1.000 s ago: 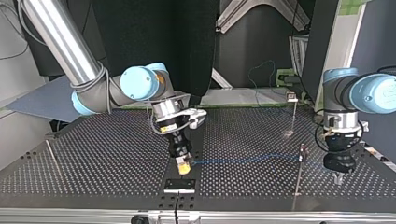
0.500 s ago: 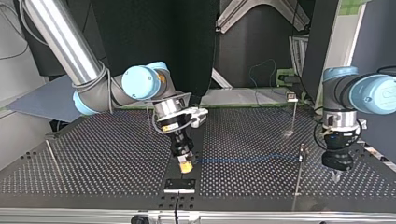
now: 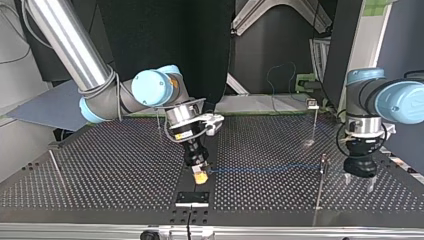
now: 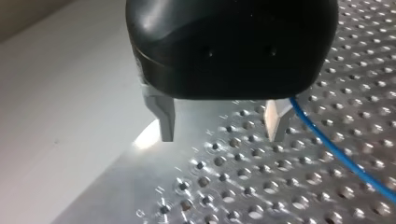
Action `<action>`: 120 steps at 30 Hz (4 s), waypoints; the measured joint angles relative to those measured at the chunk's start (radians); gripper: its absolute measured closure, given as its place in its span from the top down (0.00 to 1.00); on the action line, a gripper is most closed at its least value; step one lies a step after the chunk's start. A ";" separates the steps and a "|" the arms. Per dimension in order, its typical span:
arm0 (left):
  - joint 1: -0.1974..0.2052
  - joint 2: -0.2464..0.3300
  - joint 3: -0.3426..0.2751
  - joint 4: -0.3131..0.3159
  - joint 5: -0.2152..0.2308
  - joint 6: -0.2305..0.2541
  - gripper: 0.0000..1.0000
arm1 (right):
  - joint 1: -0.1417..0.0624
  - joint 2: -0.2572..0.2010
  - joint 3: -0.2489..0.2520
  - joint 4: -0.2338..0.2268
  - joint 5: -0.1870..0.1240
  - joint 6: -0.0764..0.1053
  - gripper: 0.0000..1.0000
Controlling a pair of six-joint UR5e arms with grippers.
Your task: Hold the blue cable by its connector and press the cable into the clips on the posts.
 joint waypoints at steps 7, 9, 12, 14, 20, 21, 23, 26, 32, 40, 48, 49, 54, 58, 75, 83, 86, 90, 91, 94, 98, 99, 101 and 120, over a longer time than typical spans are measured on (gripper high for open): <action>-0.017 0.003 -0.009 -0.058 -0.020 0.064 1.00 | 0.002 0.000 0.000 0.002 0.000 -0.002 0.00; -0.025 0.006 -0.017 -0.074 -0.021 0.081 1.00 | 0.002 0.000 0.000 0.003 0.000 -0.003 0.00; -0.033 0.011 -0.030 -0.099 -0.022 0.105 1.00 | 0.004 0.000 0.000 0.004 0.001 -0.004 0.00; -0.036 0.020 -0.039 -0.113 -0.023 0.119 1.00 | 0.005 0.000 0.000 0.004 0.000 -0.004 0.00; -0.035 0.064 -0.085 -0.162 -0.024 0.163 1.00 | 0.006 -0.001 0.000 0.007 0.000 -0.005 0.00; -0.034 0.073 -0.093 -0.171 -0.023 0.169 1.00 | 0.006 -0.001 0.000 0.008 0.000 -0.005 0.00; -0.033 0.089 -0.101 -0.187 -0.022 0.181 1.00 | 0.006 -0.001 0.000 0.009 0.000 -0.005 0.00; -0.035 0.112 -0.109 -0.211 -0.019 0.202 1.00 | 0.008 -0.001 0.000 0.012 0.001 -0.005 0.00; -0.034 0.158 -0.113 -0.256 0.015 0.214 1.00 | 0.012 -0.001 0.000 0.013 0.002 -0.005 0.00; -0.037 0.229 -0.116 -0.325 0.081 0.202 1.00 | 0.014 -0.001 0.000 0.015 0.002 -0.005 0.00; -0.044 0.291 -0.132 -0.327 0.118 0.203 1.00 | 0.016 -0.001 0.000 0.018 0.002 -0.005 0.00; -0.044 0.293 -0.132 -0.324 0.123 0.203 1.00 | 0.016 -0.001 0.000 0.019 0.002 -0.005 0.00; -0.047 0.297 -0.133 -0.299 0.160 0.203 1.00 | 0.015 -0.001 0.000 0.024 0.002 -0.005 0.00; -0.048 0.289 -0.133 -0.273 0.179 0.205 1.00 | 0.013 -0.001 0.000 0.028 0.004 -0.004 0.00; -0.054 0.282 -0.134 -0.258 0.157 0.296 1.00 | 0.005 0.001 0.002 0.062 0.051 -0.017 0.00; -0.062 0.276 -0.134 -0.269 0.125 0.340 1.00 | 0.004 0.002 0.002 0.062 0.052 -0.017 0.00; -0.066 0.277 -0.134 -0.274 0.102 0.365 1.00 | 0.004 0.002 0.002 0.062 0.052 -0.017 0.00; -0.069 0.277 -0.134 -0.275 0.086 0.397 1.00 | 0.004 0.002 0.002 0.061 0.052 -0.017 0.00; -0.070 0.277 -0.134 -0.275 0.085 0.400 1.00 | 0.004 0.002 0.002 0.061 0.052 -0.017 0.00; -0.070 0.277 -0.134 -0.269 0.086 0.406 1.00 | 0.004 0.002 0.002 0.061 0.052 -0.017 0.00; -0.070 0.277 -0.134 -0.259 0.099 0.409 1.00 | 0.004 0.002 0.002 0.061 0.052 -0.017 0.00; -0.070 0.277 -0.134 -0.257 0.102 0.410 1.00 | 0.004 0.002 0.001 0.062 0.052 -0.016 0.00; -0.070 0.277 -0.134 -0.256 0.106 0.411 1.00 | 0.004 0.002 0.002 0.062 0.052 -0.016 0.00; -0.075 0.279 -0.134 -0.251 0.123 0.411 1.00 | 0.004 0.002 0.002 0.062 0.051 -0.013 0.00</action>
